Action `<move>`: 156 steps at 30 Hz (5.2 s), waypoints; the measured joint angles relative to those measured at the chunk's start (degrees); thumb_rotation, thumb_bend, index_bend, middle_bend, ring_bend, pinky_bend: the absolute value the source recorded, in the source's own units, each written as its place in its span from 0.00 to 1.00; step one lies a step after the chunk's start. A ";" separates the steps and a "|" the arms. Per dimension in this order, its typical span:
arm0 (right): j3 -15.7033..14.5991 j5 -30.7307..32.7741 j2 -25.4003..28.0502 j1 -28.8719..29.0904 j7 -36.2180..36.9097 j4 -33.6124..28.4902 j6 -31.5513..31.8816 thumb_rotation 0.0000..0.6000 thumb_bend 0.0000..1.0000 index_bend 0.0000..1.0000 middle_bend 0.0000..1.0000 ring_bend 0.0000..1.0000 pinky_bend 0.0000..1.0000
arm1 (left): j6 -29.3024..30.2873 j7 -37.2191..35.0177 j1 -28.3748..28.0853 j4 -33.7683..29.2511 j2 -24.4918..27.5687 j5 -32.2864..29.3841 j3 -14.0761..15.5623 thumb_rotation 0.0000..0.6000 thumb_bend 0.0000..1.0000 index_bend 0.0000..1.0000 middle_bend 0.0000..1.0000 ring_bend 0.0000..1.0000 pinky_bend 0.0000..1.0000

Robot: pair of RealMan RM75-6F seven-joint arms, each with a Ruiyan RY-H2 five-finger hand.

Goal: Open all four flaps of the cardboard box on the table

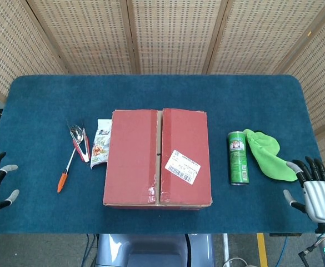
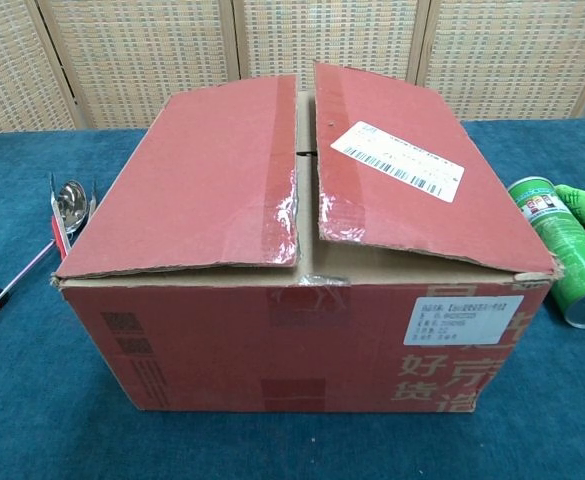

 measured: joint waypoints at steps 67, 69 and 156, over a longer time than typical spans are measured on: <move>8.84 -12.17 -1.71 39.06 27.94 -4.20 -28.50 1.00 1.00 0.28 0.22 0.02 0.00 | -8.75 6.52 -5.49 -5.00 1.61 -6.14 -0.92 1.00 0.27 0.30 0.09 0.03 0.00; 8.81 -12.18 -2.36 40.02 27.36 -3.75 -29.19 1.00 1.00 0.28 0.22 0.02 0.00 | -8.83 6.53 -5.54 -4.94 1.56 -6.35 -0.94 1.00 0.27 0.30 0.09 0.03 0.00; 5.45 -8.69 5.40 47.95 15.05 -5.53 -30.99 1.00 1.00 0.44 0.40 0.08 0.00 | -10.75 1.86 -7.03 -6.21 2.31 -6.06 0.12 1.00 0.27 0.30 0.09 0.03 0.00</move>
